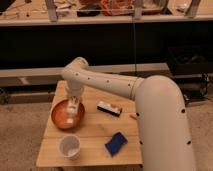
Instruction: Place the bottle in the ceramic bowl
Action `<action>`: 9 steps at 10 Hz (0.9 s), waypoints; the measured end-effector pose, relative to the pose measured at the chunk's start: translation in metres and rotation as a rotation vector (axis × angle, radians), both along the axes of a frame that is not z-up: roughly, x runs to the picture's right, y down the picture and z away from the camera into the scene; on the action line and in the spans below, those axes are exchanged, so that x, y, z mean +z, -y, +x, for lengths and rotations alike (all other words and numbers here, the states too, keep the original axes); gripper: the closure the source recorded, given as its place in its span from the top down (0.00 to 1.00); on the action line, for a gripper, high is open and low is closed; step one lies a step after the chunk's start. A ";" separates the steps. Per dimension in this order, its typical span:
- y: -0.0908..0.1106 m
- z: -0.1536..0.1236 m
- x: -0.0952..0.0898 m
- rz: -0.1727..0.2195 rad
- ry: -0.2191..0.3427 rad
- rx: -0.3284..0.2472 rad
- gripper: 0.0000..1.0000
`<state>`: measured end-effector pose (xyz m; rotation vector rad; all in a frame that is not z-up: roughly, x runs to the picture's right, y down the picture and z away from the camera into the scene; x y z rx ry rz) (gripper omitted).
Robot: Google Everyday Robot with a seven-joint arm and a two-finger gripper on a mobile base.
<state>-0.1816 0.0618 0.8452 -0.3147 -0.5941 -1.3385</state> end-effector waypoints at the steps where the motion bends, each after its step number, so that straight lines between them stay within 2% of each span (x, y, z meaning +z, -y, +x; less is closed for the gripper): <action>1: -0.001 -0.001 0.000 0.003 0.004 -0.008 0.01; 4: -0.004 -0.005 0.001 0.009 0.016 -0.026 0.01; 6: -0.005 -0.006 0.002 0.012 0.020 -0.034 0.08; 9: -0.007 -0.009 0.002 0.016 0.028 -0.046 0.09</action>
